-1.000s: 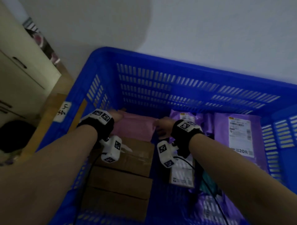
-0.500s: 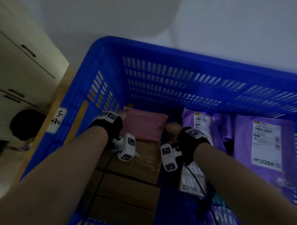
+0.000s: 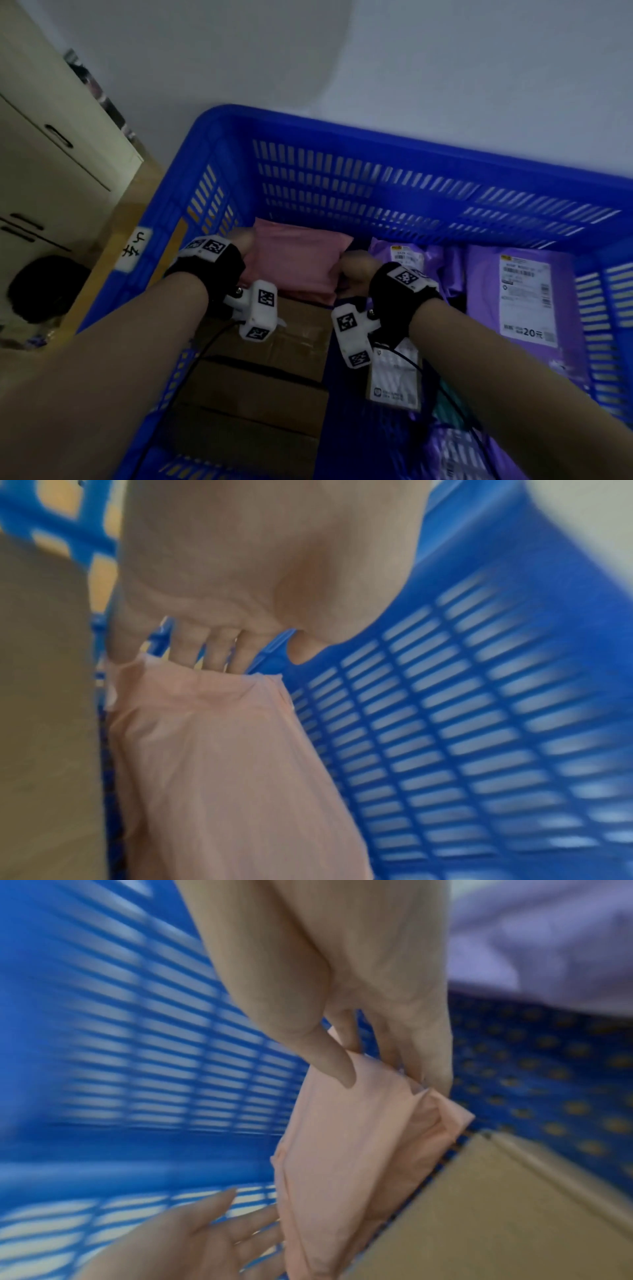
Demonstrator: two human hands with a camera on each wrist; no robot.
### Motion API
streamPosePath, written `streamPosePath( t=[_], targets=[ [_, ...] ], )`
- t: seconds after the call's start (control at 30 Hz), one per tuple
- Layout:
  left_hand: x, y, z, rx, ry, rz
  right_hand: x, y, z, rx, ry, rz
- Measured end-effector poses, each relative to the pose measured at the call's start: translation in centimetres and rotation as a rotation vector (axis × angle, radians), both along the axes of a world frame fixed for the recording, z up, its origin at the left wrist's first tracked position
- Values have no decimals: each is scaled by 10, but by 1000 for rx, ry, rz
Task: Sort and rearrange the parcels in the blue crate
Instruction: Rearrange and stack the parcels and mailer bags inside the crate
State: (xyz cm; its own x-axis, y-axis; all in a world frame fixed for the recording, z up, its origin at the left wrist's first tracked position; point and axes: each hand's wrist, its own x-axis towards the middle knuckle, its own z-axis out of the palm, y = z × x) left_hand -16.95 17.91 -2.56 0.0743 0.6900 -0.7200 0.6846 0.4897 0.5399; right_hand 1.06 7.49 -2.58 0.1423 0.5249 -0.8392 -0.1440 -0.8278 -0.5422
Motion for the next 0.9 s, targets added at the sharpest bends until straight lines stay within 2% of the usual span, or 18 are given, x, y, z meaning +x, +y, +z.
streamPosePath(
  t=[0.2,0.33,0.5,0.67,0.8,0.9],
  targets=[
    [-9,-15,40,112,-93,76,5,-16,52,120,-96,10],
    [-4,-37,85,86,-312,91,13,-35,86,310,-177,-104],
    [-9,-54,128,124,-402,62,29,-56,112,591,-469,-102],
    [-6,-64,154,210,-565,67,40,-82,138,842,-612,-70],
    [-5,-73,167,270,-662,88,51,-100,152,930,-821,31],
    [-3,-80,177,334,-732,76,51,-107,162,1019,-896,-20]
  ],
)
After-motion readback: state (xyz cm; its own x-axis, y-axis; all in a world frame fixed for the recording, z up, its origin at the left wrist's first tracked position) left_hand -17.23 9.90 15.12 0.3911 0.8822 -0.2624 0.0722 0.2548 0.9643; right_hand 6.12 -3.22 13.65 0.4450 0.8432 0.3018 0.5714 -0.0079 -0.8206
